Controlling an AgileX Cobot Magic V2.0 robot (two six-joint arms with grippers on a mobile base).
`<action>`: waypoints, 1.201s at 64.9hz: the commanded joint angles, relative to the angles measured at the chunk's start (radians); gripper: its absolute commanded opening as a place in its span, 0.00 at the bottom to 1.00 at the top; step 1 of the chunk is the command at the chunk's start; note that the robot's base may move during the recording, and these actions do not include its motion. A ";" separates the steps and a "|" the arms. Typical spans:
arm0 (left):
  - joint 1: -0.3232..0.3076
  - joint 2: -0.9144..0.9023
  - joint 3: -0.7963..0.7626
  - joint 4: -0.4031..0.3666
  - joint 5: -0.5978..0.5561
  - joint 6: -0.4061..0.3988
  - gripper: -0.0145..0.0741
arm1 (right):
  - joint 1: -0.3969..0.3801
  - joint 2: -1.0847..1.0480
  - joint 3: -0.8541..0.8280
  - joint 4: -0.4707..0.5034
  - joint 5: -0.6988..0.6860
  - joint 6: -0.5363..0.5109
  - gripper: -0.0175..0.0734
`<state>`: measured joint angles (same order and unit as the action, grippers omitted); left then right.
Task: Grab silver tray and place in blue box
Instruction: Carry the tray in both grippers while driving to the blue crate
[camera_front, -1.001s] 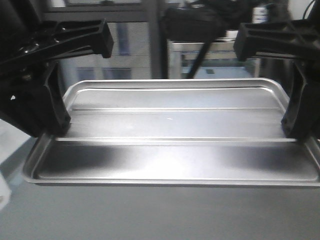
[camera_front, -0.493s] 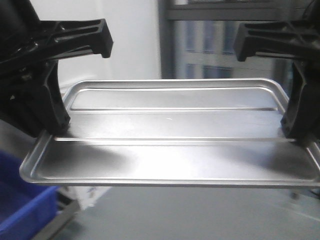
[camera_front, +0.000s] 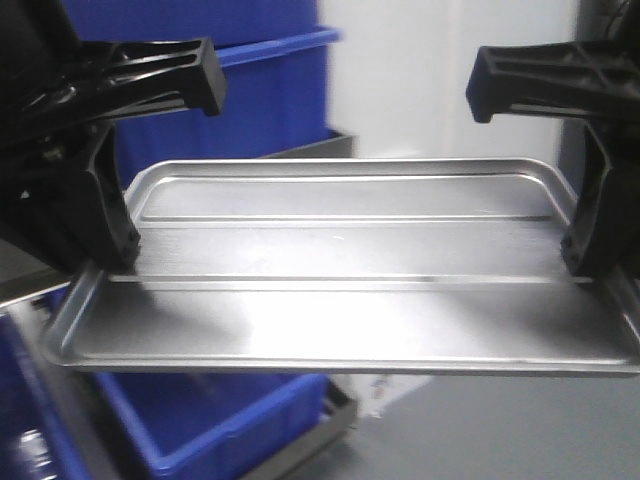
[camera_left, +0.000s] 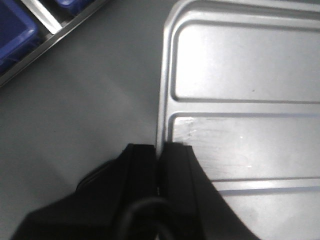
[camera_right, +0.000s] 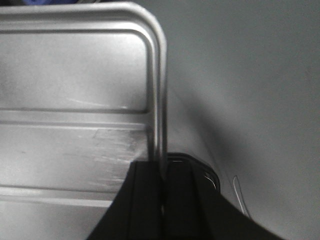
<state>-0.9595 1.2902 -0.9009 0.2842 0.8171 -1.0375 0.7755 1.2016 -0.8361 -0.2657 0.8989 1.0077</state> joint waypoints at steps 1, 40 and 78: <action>-0.001 -0.030 -0.020 0.050 0.036 -0.006 0.05 | -0.004 -0.026 -0.021 -0.064 0.035 -0.003 0.26; -0.001 -0.030 -0.020 0.050 0.036 -0.006 0.05 | -0.004 -0.026 -0.021 -0.064 0.035 -0.003 0.26; -0.001 -0.030 -0.020 0.050 0.036 -0.006 0.05 | -0.004 -0.026 -0.021 -0.064 0.035 -0.003 0.26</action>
<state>-0.9595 1.2902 -0.9009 0.2842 0.8171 -1.0375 0.7755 1.2016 -0.8361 -0.2657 0.8989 1.0077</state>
